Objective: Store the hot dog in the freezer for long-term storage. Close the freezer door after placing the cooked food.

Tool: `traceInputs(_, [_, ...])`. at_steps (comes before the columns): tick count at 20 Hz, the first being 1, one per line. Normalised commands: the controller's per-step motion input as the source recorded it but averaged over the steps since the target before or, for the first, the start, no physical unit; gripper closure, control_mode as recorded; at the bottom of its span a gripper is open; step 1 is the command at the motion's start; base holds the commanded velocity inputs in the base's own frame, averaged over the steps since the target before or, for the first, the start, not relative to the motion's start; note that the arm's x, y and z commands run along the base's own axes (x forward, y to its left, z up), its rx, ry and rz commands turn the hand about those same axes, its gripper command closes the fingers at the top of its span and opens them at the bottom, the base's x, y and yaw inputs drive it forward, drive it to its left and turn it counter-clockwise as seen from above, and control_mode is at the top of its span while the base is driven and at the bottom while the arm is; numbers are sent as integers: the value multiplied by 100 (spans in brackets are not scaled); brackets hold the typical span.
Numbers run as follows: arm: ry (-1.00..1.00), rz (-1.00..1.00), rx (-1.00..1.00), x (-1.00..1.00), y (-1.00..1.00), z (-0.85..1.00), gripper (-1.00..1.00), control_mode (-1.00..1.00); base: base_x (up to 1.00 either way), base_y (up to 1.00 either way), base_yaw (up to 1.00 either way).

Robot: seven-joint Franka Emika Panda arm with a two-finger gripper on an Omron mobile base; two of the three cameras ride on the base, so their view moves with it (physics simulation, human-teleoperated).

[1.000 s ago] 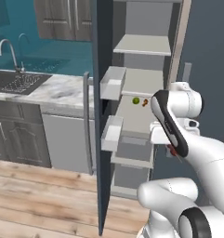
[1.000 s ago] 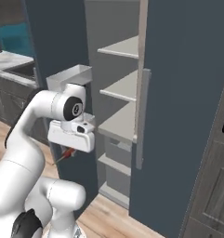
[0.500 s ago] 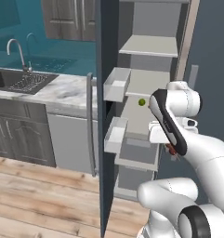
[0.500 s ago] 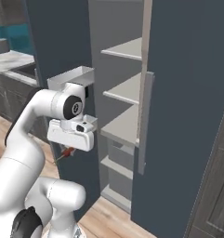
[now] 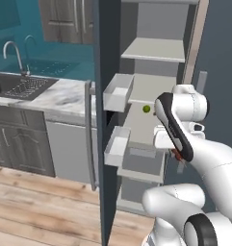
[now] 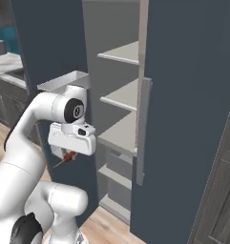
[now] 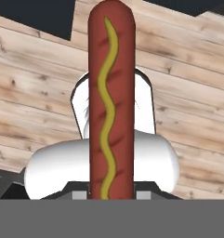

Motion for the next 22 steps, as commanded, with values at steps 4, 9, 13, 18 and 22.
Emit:
traceInputs(4, [0, 0, 0, 0, 0, 0, 100, 100, 31, -22, 0])
traceInputs(9, [0, 0, 0, 0, 0, 0, 100, 100, 43, -16, 0])
traceInputs(13, [0, 0, 0, 0, 0, 0, 100, 100, 47, -19, 0])
traceInputs(18, [0, 0, 0, 0, 0, 0, 100, 100, 30, -5, 0])
traceInputs(22, [0, 0, 0, 0, 0, 0, 100, 100, 10, 4, 0])
